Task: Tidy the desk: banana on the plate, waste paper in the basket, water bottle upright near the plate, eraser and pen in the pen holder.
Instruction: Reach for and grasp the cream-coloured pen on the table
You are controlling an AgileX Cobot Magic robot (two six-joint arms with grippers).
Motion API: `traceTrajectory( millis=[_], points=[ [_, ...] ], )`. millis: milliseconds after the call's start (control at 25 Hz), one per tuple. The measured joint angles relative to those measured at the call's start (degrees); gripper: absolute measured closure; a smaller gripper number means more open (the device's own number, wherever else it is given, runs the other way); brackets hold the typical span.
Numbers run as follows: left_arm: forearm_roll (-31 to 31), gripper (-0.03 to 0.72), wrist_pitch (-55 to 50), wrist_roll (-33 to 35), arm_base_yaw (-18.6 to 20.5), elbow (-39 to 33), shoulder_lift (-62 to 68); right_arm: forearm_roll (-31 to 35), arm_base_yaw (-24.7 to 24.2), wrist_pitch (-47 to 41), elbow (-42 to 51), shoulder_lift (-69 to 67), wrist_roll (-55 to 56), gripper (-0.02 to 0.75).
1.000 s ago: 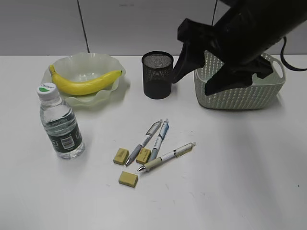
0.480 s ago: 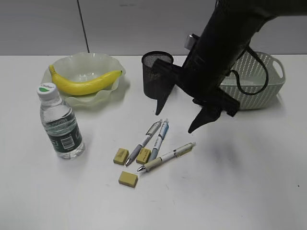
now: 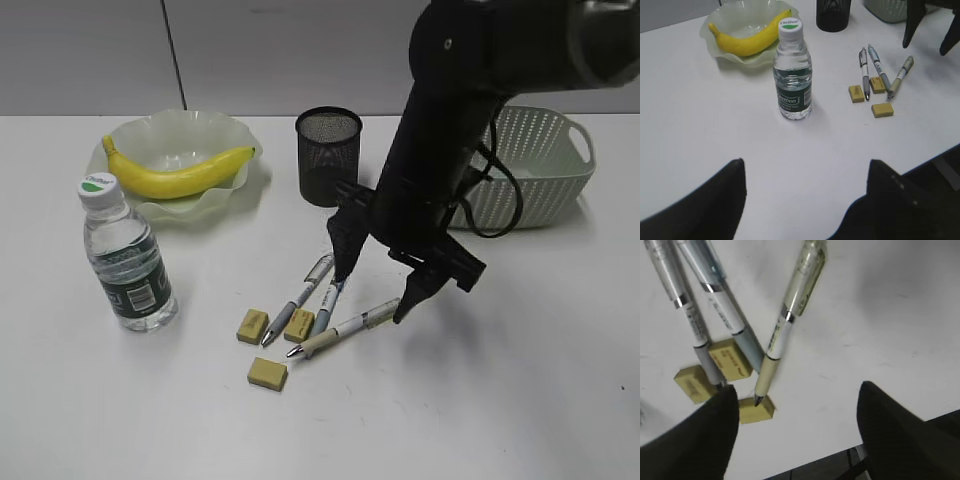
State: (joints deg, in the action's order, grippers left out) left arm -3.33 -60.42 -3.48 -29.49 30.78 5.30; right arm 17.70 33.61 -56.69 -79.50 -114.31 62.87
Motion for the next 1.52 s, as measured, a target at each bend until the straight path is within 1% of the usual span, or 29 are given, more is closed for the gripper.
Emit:
traceTrajectory(
  millis=[240, 400, 520, 1200, 1320, 1400, 1480, 1520],
  points=[
    [0.0, 0.127, -0.1, 0.0, 0.0, 0.0, -5.3, -4.6, 0.0, 1.0, 0.0, -2.0, 7.5, 0.162],
    [0.1, 0.127, 0.0, 0.0, 0.0, 0.0, -5.7, -6.0, 0.2, 3.5, -0.1, -3.4, 10.3, 0.160],
    [0.1, 0.127, 0.0, 0.0, 0.0, 0.0, -5.7, -6.4, 0.5, 5.0, -0.1, -4.4, 11.8, 0.160],
    [0.1, 0.127, 0.0, 0.0, 0.0, 0.0, -5.7, -6.5, 1.8, 7.4, -0.1, -9.5, 13.5, 0.163],
    [0.1, 0.127, 0.0, 0.0, 0.0, 0.0, -5.7, -6.5, 1.8, 8.1, -0.1, -10.3, 14.2, 0.180],
    [0.1, 0.127, 0.0, 0.0, 0.0, 0.0, -5.7, -6.5, 1.8, 8.1, -0.2, -10.6, 14.2, 0.206],
    [0.1, 0.127, 0.0, 0.0, 0.0, 0.0, -5.7, -6.4, 1.8, 8.1, -0.4, -10.7, 14.3, 0.256],
    [0.1, 0.127, 0.0, 0.0, 0.0, 0.0, -5.7, -6.4, 1.8, 8.1, -0.4, -10.7, 14.3, 0.301]
  ],
)
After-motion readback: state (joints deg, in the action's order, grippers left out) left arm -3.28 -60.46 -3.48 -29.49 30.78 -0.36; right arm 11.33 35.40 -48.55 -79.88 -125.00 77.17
